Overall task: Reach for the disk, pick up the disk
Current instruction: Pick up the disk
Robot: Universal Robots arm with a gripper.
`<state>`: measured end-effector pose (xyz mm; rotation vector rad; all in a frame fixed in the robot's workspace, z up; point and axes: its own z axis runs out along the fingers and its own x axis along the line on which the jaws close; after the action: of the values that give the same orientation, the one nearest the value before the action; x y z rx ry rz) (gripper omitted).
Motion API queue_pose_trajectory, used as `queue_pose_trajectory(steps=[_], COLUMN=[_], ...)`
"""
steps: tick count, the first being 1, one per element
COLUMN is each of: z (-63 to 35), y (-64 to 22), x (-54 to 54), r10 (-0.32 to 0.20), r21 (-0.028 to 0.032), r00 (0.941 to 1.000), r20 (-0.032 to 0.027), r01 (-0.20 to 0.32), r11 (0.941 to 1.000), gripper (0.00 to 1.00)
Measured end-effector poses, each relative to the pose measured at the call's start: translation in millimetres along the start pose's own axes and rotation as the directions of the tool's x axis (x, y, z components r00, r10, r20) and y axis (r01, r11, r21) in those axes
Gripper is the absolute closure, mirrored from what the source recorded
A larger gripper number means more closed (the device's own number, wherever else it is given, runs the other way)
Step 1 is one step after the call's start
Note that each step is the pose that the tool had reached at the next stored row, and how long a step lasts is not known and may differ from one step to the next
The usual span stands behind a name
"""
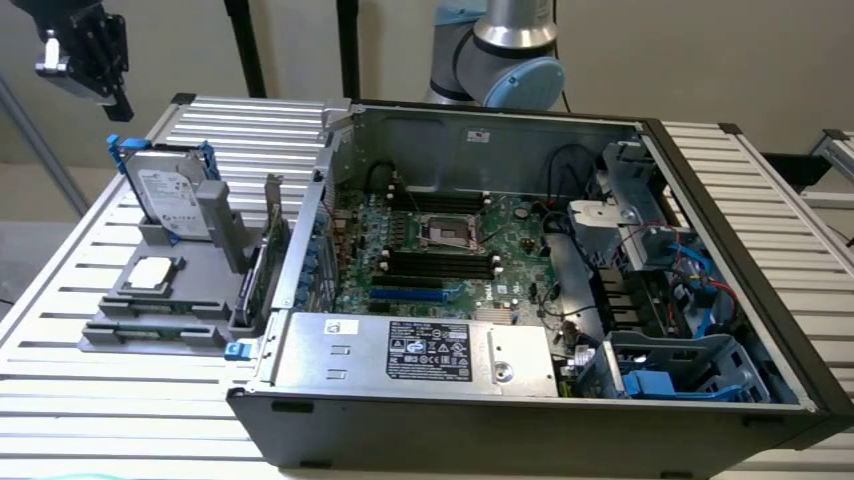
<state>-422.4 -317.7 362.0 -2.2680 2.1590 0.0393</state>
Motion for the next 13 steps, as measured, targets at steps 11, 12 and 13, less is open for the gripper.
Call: queue_pose_trajectory(steps=[11,12,13], z=[0.2,0.2,0.5], y=[-0.1,-0.1,0.0], x=[0.0,0.0,0.0], r10=[0.000,0.000,0.000], r21=[-0.0001,-0.0002,-0.0001], r00=[1.0000,1.0000,1.0000], r20=[0.0000,-0.0001,0.0000], r01=[0.000,0.000,0.000], r11=[1.0000,1.0000,1.0000], gripper=[0.53,0.47,0.47])
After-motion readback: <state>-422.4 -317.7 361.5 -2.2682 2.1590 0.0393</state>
